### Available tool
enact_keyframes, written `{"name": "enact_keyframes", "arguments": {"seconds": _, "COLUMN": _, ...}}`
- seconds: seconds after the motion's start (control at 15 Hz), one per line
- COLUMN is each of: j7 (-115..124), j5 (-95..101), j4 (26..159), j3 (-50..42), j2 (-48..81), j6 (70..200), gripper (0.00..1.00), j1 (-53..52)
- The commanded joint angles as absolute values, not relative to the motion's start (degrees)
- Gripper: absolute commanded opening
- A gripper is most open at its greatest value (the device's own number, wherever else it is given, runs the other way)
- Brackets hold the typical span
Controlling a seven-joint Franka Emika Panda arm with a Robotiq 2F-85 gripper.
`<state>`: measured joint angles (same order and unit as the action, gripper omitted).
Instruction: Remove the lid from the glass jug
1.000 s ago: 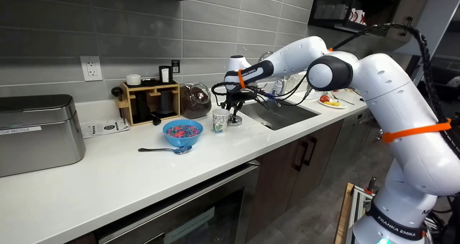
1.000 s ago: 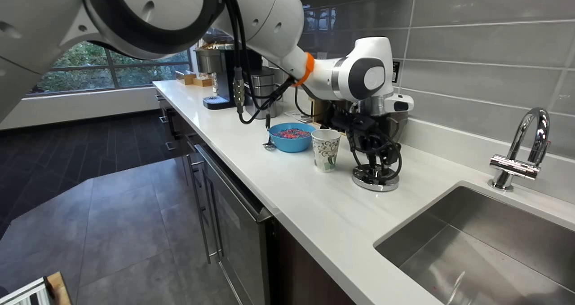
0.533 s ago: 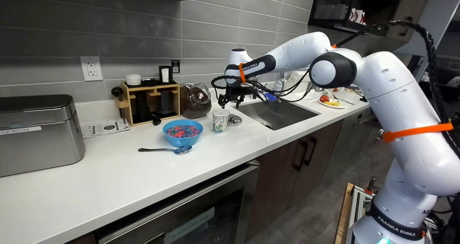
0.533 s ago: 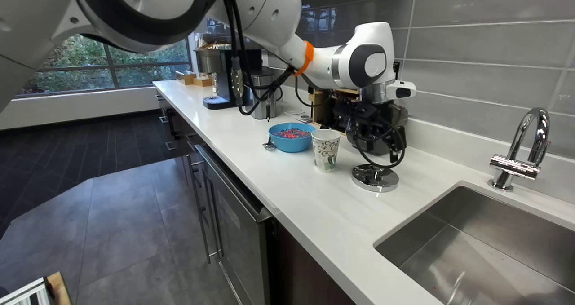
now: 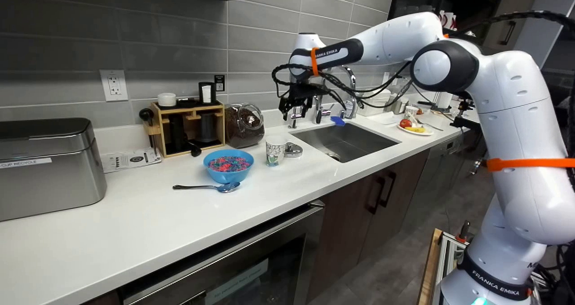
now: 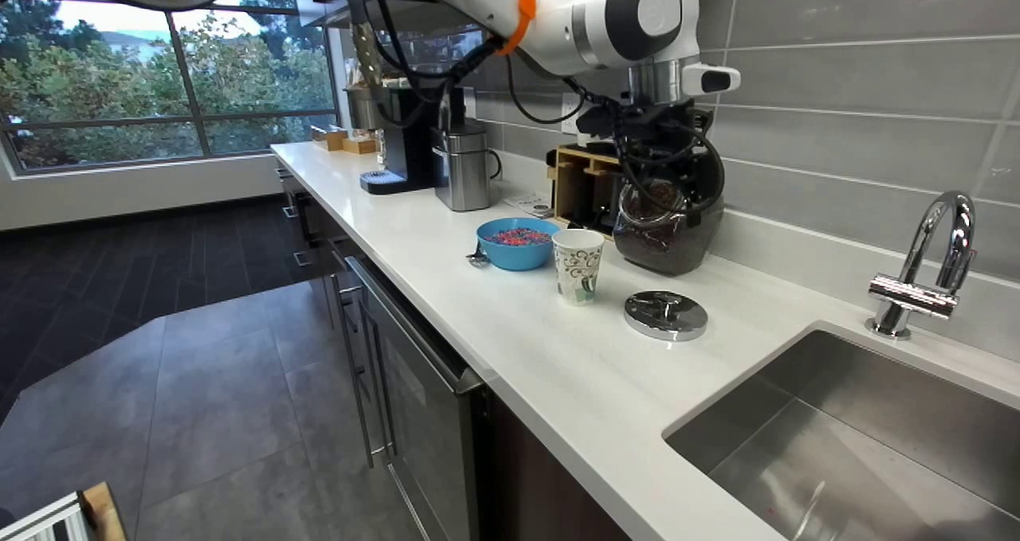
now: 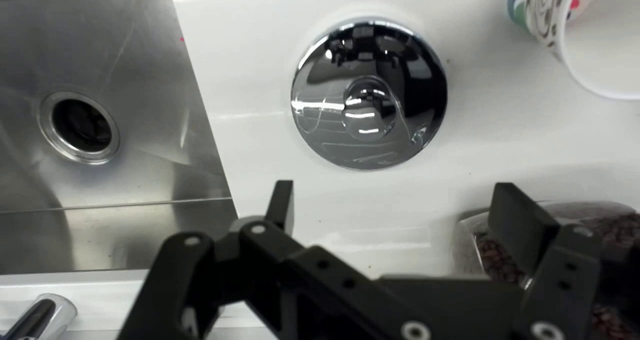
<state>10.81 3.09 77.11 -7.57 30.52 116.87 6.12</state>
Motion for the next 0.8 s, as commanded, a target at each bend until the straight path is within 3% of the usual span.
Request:
{"name": "enact_keyframes", "arguments": {"seconds": 0.0, "j7": 7.4, "j5": 3.1, "j4": 84.6, "j3": -7.5, "j2": 21.9, "j6": 110.1, "gripper": 1.00, "j1": 6.8}}
{"name": "enact_keyframes", "arguments": {"seconds": 0.4, "j7": -10.5, "j5": -0.9, "j4": 93.7, "j3": -5.6, "j2": 14.0, "j6": 108.1, "gripper": 1.00, "j1": 9.8}}
{"name": "enact_keyframes", "arguments": {"seconds": 0.47, "j7": -5.0, "j5": 1.6, "j4": 87.9, "j3": -6.8, "j2": 17.7, "j6": 106.6, "gripper": 1.00, "j1": 8.6}}
{"name": "enact_keyframes", "arguments": {"seconds": 0.73, "j7": -9.1, "j5": 0.7, "j4": 91.2, "j3": -6.4, "j2": 15.5, "j6": 106.7, "gripper": 1.00, "j1": 9.1}}
